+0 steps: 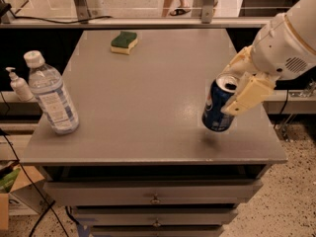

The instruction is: Move pepsi can near blue plastic bottle

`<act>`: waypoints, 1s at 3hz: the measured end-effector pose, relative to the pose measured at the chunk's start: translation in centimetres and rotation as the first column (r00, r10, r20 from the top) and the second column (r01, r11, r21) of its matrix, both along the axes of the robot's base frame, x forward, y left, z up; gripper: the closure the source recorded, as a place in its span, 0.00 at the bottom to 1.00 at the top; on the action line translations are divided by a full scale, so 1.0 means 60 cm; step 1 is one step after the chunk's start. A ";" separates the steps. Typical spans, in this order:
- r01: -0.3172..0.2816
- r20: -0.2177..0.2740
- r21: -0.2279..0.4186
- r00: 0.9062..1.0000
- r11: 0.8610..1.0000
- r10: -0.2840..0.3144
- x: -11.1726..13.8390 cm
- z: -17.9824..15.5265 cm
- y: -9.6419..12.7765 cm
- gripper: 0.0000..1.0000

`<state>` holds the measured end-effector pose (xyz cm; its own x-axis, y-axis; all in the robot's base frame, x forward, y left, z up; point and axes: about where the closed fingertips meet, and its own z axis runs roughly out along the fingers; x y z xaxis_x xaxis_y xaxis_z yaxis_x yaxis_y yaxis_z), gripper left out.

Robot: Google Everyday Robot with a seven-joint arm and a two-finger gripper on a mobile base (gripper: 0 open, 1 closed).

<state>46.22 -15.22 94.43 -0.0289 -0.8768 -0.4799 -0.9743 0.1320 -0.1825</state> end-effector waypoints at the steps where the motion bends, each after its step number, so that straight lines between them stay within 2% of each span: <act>1: -0.076 0.024 0.013 0.997 0.997 0.075 -0.005 0.013 0.069 1.00; 2: -0.179 0.043 0.028 0.983 0.984 0.177 -0.014 0.021 0.164 1.00; 3: -0.267 0.066 0.037 0.962 0.963 0.264 -0.015 0.016 0.258 1.00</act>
Offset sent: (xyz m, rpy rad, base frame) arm -0.0140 0.1701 0.0164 0.0578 -0.0547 0.3112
